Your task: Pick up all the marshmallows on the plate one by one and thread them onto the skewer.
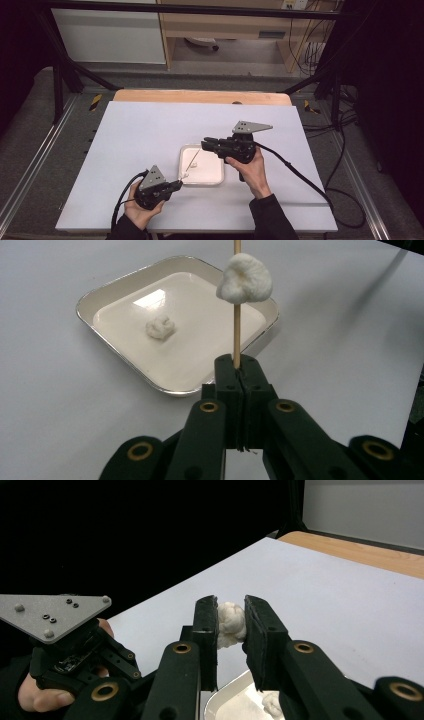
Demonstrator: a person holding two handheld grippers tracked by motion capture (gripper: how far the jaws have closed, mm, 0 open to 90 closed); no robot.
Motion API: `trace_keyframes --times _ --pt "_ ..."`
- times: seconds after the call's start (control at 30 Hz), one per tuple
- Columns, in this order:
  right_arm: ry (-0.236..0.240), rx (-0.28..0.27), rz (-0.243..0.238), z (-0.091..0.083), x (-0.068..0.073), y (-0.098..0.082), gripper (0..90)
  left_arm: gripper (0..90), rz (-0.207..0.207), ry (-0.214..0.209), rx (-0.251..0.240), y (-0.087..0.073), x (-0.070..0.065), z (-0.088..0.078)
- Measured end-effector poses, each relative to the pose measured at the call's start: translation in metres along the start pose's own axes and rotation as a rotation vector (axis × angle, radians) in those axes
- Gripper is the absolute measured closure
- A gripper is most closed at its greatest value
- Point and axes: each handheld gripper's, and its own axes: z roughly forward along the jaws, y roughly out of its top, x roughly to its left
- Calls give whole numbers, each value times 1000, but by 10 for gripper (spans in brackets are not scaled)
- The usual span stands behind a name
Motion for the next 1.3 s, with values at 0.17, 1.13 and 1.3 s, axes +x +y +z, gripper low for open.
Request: trace_keyframes --times 0.17,1.13,1.3 --pt "21 4 10 4 0 -3 767 887 2 -3 0 0 -1 0" --pt "127 4 69 11 4 -9 820 888 45 16 -34 -2 -5 1" --pt "125 8 63 12 6 -11 825 889 38 26 -32 -3 -4 1"
